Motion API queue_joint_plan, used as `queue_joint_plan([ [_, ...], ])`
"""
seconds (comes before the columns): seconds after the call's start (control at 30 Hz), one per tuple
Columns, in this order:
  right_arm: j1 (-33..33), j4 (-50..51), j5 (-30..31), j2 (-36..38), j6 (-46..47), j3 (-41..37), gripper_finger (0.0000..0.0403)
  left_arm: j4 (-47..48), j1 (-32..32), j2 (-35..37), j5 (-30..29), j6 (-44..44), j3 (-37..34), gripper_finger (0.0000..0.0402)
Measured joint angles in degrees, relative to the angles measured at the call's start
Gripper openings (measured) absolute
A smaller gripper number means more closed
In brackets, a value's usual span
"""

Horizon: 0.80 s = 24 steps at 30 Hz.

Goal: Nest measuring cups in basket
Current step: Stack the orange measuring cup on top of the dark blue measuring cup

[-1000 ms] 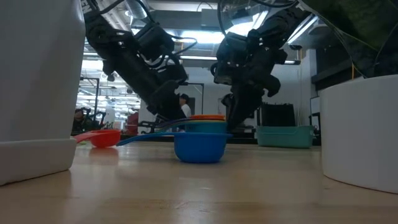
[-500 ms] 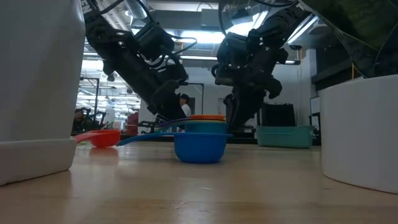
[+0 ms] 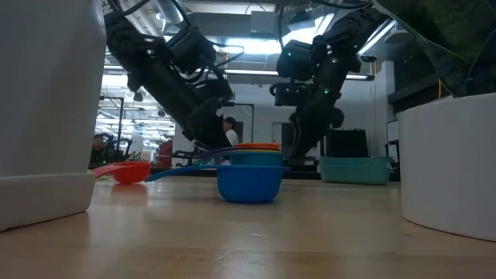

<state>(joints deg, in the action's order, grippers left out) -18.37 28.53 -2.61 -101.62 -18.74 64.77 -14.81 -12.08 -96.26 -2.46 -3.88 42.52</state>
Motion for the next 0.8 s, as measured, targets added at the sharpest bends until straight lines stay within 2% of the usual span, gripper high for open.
queue_joint_plan([
  [0.23,-2.4,-1.8,0.1,0.7,-1.0,1.4,0.0106,2.2,-0.8,1.4,-0.5,0.0,0.0,0.0146],
  [0.4,-3.2,-11.6,0.2,0.7,-1.5,2.2,0.0106,6.0,-1.0,1.6,-0.3,0.0,0.0,0.0146],
  [0.6,-3.2,-16.8,-0.2,0.1,-3.9,2.3,0.0106,8.3,-0.1,1.6,5.2,-0.1,0.0,0.0146],
  [0.8,-3.2,-16.7,-0.5,-2.0,-3.9,2.3,0.0106,8.9,1.7,1.6,5.8,-0.1,0.0,0.0146],
])
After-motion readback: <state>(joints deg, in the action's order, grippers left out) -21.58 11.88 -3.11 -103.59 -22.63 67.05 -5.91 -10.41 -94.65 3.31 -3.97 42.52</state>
